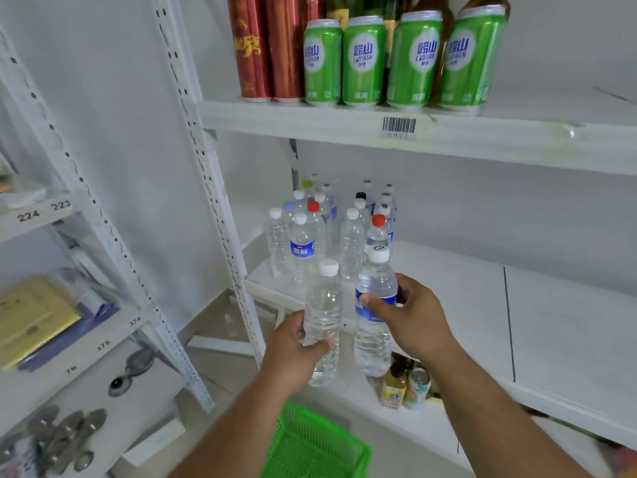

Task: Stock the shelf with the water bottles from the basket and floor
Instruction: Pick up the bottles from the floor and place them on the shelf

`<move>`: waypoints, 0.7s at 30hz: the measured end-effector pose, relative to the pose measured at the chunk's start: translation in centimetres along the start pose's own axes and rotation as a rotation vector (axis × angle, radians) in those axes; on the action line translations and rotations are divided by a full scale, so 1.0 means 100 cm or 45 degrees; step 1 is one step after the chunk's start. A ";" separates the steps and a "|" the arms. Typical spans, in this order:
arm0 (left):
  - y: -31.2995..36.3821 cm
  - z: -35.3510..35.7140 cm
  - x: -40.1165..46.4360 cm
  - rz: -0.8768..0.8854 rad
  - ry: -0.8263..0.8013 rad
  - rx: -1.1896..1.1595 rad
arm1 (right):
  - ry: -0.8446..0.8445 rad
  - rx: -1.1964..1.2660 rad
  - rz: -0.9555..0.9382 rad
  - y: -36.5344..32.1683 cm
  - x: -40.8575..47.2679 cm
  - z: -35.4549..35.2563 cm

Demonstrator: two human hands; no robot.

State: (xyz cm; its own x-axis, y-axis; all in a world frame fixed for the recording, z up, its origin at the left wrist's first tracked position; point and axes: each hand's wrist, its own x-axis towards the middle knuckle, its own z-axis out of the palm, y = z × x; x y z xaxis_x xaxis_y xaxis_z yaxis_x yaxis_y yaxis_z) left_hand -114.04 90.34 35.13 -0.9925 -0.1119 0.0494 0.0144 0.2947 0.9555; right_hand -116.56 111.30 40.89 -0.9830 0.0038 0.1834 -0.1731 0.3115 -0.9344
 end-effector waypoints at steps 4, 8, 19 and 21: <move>-0.003 0.009 0.031 -0.035 -0.014 0.075 | 0.030 0.049 0.050 0.014 0.023 0.003; -0.005 0.017 0.061 -0.030 -0.053 0.049 | 0.069 0.028 0.093 0.022 0.042 0.002; -0.020 0.012 0.142 -0.029 -0.250 0.128 | 0.247 -0.062 0.212 0.031 0.084 0.029; -0.026 0.008 0.158 -0.022 -0.280 0.118 | 0.296 -0.087 0.227 0.027 0.089 0.037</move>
State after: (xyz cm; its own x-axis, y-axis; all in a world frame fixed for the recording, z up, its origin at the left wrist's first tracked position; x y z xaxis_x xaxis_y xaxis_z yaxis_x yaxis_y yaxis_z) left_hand -129.86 88.54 33.23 -0.9952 0.0884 -0.0410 -0.0042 0.3816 0.9243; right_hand -125.99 108.62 38.81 -0.9558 0.2796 0.0904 0.0136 0.3494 -0.9369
